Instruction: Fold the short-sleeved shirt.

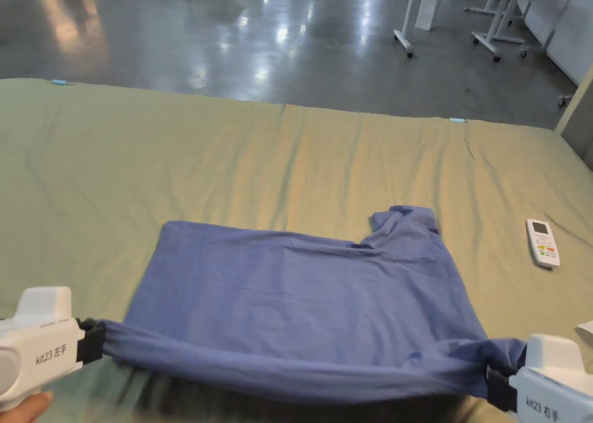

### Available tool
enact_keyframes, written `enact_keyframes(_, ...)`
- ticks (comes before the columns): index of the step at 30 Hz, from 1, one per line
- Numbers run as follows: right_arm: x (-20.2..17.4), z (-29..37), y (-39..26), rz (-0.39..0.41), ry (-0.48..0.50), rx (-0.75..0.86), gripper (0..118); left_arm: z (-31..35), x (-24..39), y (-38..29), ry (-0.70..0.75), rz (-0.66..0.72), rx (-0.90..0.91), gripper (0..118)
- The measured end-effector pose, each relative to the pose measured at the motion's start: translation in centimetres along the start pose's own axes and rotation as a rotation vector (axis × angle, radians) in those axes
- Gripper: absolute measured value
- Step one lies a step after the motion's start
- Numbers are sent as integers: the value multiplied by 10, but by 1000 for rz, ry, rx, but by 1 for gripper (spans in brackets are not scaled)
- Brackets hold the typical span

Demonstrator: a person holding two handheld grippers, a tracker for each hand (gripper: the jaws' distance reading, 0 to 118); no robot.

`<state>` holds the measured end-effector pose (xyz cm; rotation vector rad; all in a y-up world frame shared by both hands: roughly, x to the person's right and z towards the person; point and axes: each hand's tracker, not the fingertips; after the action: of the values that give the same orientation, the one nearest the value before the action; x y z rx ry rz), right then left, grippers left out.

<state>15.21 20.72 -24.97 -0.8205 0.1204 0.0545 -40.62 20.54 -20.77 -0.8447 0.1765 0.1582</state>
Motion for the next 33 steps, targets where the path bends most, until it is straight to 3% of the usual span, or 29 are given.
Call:
enact_keyframes(14,2,-130,60,-53,-21,-49,7,-125,10,45,52,66,-89,6)
enact_keyframes(20,-1,-155,59,7,-36,-86,8,-138,17,47,59,44,-113,7)
enact_keyframes(23,-5,-141,60,25,-41,-71,33,-131,19,49,58,34,-92,17)
enact_keyframes(25,-7,-130,60,33,-62,-11,60,-118,20,51,46,42,-51,39)
enact_keyframes(26,-7,-126,59,34,-63,29,67,-112,21,51,37,43,-33,49)
enact_keyframes(27,-10,-116,60,39,-58,72,68,-104,25,51,30,35,-10,56)
enact_keyframes(33,-44,-45,60,53,-58,368,70,-53,56,44,16,-96,212,57)
